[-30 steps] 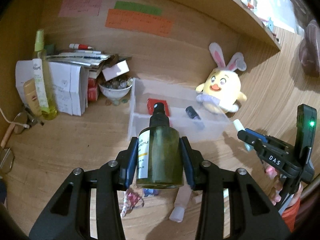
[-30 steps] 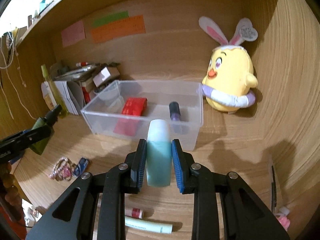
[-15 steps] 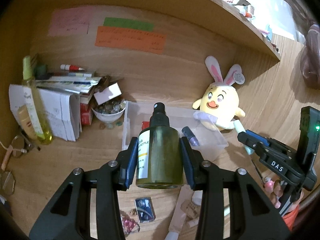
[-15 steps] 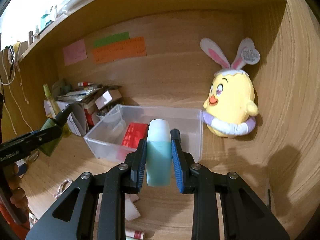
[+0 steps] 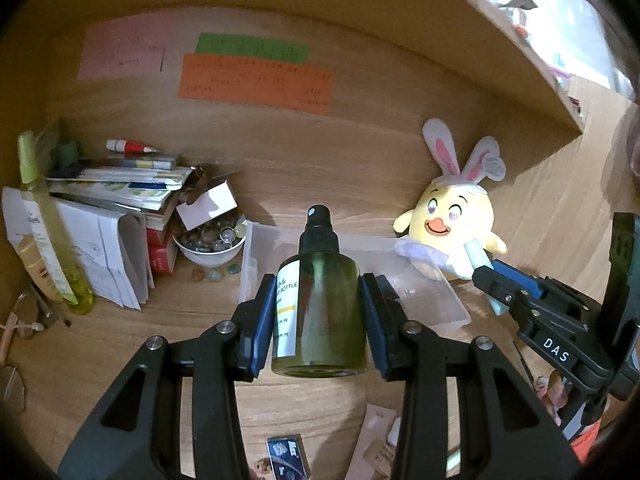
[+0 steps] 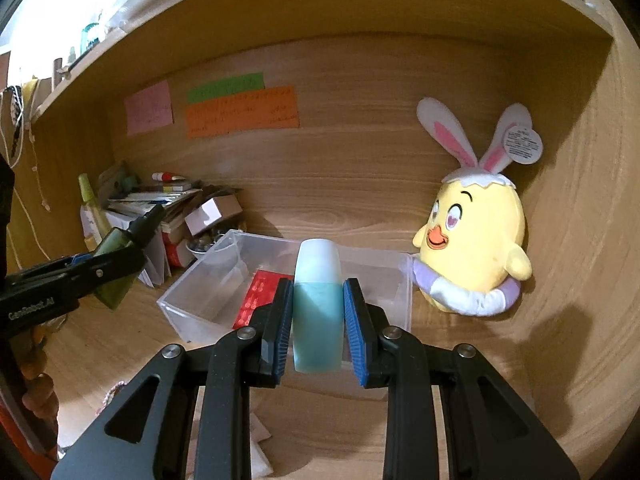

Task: Organize objects
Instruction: 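Lift and carry both bottles over the clear plastic bin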

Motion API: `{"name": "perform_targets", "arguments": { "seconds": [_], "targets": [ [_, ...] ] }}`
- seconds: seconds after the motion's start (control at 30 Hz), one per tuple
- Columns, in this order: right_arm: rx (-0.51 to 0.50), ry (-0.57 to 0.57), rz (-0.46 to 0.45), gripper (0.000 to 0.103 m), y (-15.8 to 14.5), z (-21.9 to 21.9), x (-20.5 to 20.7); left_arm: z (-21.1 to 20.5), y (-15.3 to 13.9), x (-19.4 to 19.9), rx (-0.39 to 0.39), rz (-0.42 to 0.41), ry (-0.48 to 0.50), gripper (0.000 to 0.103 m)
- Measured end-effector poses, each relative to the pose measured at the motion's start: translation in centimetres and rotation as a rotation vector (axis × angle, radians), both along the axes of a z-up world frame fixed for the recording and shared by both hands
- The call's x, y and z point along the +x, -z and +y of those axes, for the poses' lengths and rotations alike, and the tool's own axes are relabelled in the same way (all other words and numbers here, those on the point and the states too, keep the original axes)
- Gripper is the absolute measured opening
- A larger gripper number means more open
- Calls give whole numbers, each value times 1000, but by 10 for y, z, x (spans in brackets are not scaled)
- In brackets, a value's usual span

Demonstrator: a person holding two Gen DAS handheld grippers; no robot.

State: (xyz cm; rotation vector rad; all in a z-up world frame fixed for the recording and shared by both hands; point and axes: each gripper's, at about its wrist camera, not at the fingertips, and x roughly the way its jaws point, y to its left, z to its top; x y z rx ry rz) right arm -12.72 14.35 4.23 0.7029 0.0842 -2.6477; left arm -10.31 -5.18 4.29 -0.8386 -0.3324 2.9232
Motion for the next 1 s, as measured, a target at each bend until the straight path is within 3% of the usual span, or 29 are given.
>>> {"name": "perform_targets", "arguments": {
  "seconds": [0.5, 1.0],
  "targets": [
    [38, 19, -64, 23, 11, -9, -56, -1, 24, -51, -49, -90, -12, 41],
    [103, -5, -193, 23, 61, -30, -92, 9, 55, -86, -98, -197, 20, 41]
  ]
}}
